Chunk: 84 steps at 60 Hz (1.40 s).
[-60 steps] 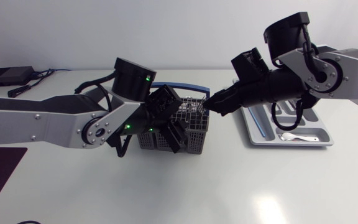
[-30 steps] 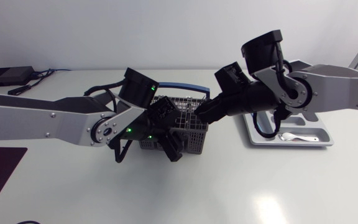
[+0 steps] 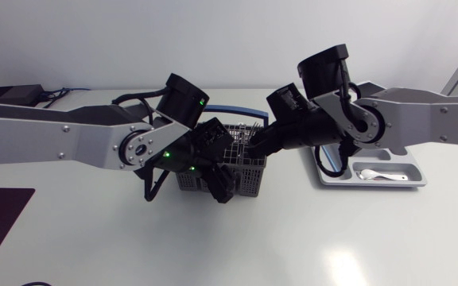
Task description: Unload the cutlery basket into the drawer organizer.
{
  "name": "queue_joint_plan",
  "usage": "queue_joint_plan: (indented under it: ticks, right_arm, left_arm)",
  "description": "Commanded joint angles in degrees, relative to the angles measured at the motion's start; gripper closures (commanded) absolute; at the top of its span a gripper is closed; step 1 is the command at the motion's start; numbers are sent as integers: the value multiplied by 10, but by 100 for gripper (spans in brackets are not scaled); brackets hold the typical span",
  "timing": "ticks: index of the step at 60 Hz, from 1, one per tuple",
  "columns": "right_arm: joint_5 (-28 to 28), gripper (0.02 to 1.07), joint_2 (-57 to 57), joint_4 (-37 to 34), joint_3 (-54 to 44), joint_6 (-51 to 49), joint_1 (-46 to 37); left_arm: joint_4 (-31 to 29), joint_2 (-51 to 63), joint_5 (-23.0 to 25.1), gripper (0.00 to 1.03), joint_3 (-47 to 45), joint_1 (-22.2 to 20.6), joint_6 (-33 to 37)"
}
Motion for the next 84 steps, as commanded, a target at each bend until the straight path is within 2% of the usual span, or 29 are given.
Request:
queue_joint_plan:
  ticks: [1,48,72,84]
  right_arm:
    - [2,101,-3,3,-11,13,3]
    - [-30,101,-146,-41,-40,-6,13]
    - [54,101,-158,-26,-47,25,50]
    - [70,101,-169,-31,-37,32,64]
  left_arm:
    - [-6,16,6,21,15,6,-14]
    - [-8,40,6,21,33,14,-13]
    - [-7,59,4,21,47,2,-25]
    - [-1,67,-7,21,47,-1,-31]
